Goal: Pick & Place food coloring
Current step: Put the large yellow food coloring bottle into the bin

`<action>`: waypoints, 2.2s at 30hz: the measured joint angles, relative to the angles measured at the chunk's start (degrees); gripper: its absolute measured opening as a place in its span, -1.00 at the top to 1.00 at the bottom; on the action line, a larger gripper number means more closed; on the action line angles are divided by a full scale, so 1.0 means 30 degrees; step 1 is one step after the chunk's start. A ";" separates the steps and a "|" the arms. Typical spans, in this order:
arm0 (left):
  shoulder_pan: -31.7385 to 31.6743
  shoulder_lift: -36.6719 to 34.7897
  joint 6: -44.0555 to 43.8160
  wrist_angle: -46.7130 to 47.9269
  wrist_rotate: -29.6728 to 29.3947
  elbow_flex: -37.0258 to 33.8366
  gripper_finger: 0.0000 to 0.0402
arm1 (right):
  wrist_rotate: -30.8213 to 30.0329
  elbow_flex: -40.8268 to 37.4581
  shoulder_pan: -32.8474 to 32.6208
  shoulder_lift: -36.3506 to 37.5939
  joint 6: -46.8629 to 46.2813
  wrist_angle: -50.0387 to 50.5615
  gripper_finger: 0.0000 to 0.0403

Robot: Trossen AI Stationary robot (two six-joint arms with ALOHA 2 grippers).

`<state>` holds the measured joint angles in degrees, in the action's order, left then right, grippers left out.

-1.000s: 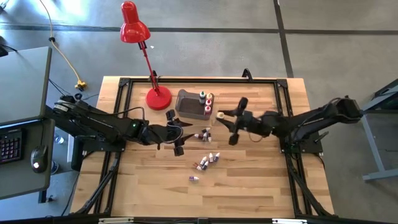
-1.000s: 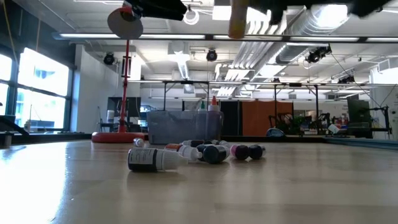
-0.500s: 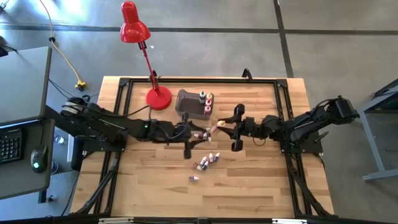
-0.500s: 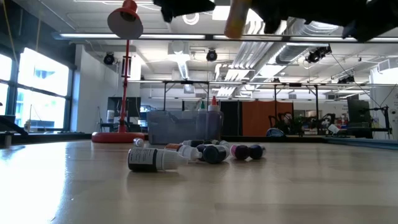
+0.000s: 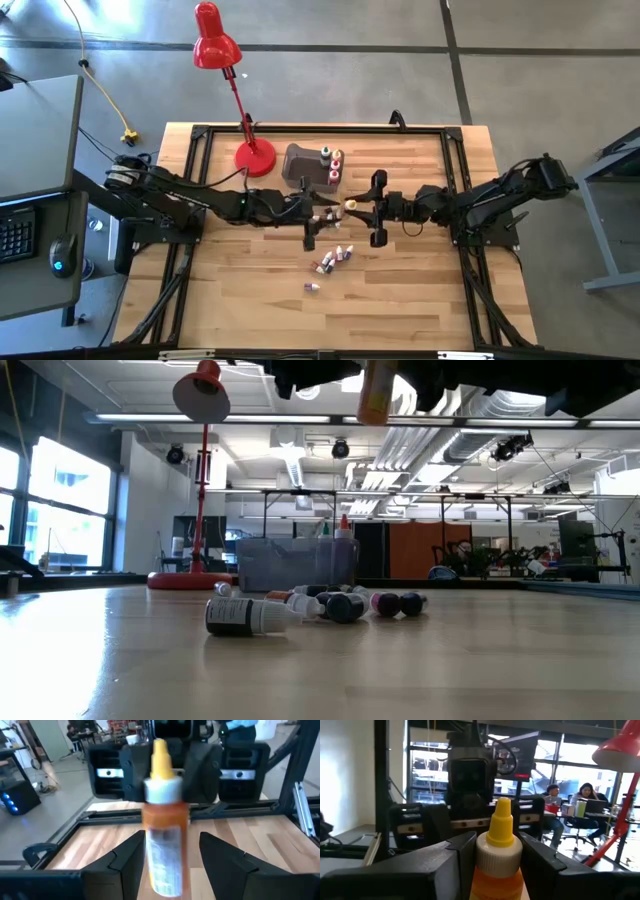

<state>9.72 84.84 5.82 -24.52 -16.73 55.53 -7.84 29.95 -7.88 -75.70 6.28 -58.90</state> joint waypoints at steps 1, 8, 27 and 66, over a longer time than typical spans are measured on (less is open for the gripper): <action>0.0000 0.0000 -0.0003 -0.0222 0.0000 0.0000 0.08 | 0.0138 0.0000 0.0000 0.0000 -0.0013 0.0014 0.38; -0.0007 0.0757 -0.0022 -0.2085 0.1036 0.0010 0.08 | 0.0467 0.0000 -0.0014 0.0007 -0.0095 -0.0027 0.38; -0.0183 0.1358 -0.0807 -0.3606 0.1320 0.0007 0.08 | 0.1132 0.0007 -0.0030 0.0007 -0.0459 -0.0137 0.38; -0.2025 0.2426 -0.2815 -0.4251 0.6543 0.0003 0.13 | -0.0873 0.0015 -0.0015 0.0007 0.0381 0.0333 0.38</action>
<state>3.64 92.12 -2.62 -37.27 2.90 55.54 -10.46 30.00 -7.92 -75.68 7.43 -57.90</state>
